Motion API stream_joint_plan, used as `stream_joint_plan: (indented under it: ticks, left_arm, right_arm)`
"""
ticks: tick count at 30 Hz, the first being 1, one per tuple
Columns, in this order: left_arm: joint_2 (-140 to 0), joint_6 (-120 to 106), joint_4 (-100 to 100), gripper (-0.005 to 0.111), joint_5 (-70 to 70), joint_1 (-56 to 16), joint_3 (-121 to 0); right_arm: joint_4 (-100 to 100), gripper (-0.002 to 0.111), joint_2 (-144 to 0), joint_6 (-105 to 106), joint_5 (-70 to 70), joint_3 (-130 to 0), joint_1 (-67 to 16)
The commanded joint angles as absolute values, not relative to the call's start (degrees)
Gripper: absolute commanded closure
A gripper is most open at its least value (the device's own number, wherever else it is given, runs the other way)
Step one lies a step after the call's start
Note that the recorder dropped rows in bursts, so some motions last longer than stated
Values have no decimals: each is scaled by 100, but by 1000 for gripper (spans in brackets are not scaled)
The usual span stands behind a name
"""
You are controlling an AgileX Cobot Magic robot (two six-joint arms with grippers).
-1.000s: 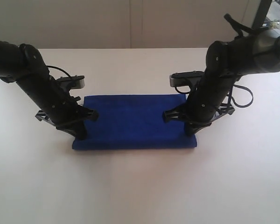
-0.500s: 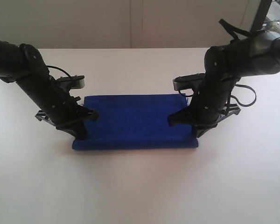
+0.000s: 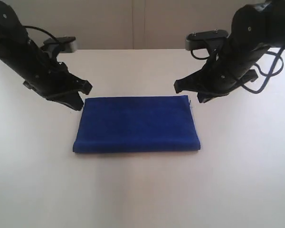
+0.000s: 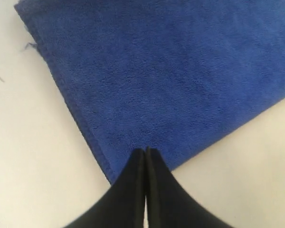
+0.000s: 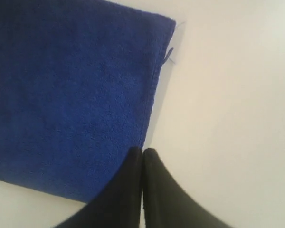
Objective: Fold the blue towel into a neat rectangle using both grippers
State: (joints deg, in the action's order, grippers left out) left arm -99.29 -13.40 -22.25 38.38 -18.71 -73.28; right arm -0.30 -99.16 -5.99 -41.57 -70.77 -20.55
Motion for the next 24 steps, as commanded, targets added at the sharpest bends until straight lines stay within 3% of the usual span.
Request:
stream_joint_plan:
  ticks: [1,7,24]
  left_arm:
    - [-9509,-532,-1964,107,4384,-1497,-7333]
    - [-9049,-753,-1798,107,5619,-861,-7238]
    - [-5049,-733,-1458,107,4497,-704,-4778]
  right_arm:
    - [-46,108,-9601,-628,-4407,-7059,-1898]
    - [0,108,-9144,-606,-5058,-6913,-1622]
    - [0,108,-4409,-480,-4615,-4537,-1594]
